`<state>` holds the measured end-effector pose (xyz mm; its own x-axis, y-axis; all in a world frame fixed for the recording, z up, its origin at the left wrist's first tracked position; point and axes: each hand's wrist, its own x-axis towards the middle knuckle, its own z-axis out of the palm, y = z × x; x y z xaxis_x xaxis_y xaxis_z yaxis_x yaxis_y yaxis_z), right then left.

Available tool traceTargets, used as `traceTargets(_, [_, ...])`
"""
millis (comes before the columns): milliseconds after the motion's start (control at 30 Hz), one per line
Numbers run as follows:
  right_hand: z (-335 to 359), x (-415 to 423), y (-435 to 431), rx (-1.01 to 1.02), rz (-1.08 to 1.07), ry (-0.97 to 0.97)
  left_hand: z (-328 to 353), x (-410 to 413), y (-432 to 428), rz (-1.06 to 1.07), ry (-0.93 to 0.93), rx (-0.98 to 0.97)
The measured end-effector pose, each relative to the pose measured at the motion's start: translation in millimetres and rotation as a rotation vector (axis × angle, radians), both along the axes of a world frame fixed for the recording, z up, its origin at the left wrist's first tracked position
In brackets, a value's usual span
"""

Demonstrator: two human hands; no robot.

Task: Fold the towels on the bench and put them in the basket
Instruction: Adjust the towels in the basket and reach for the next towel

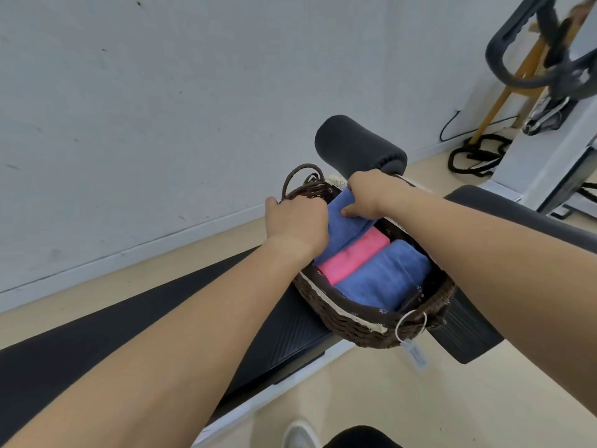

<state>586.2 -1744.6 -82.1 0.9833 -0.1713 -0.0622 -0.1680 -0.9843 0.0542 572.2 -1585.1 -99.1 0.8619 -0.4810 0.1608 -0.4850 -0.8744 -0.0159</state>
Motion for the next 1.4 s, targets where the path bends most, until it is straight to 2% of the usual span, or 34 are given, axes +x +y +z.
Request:
traceTargets(67, [-3,-4,-2,-0.111,0.092,-0.129,-2,2,1,-0.030,-0.118,0.076])
traceTargets(133, [-2,-8,-2,-0.155,0.221,-0.200,-2,3,3,-0.072,-0.127,0.097])
traceTargets(233, [1,-9,-4,-0.127,0.331,-0.078,-3,5,5,-0.087,-0.060,0.091])
traceTargets(367, [7,-8,-10,-0.051,0.293,0.056,-2,15,11,-0.034,0.096,0.035])
traceTargets(700, [-7,0,-7,-0.100,0.294,0.087,-11,29,-2,-0.093,0.008,0.177])
traceTargets(867, [1,-11,-3,-0.094,0.238,0.137,-1,19,5,-0.136,0.026,0.155])
traceTargets(967, [9,-29,7,-0.029,0.142,0.140,13,8,28,-0.153,0.076,-0.046])
traceTargets(1067, [17,-52,22,0.054,0.037,0.019,28,-7,59,-0.093,0.127,-0.193])
traceTargets(1200, [34,-85,55,0.102,0.009,-0.083,44,-41,108,-0.019,0.166,-0.135])
traceTargets(1300, [52,-110,90,0.122,0.062,-0.088,56,-72,151,0.034,0.168,-0.054])
traceTargets(1400, [69,-134,135,0.124,0.140,-0.085,66,-106,201,0.096,0.115,-0.068])
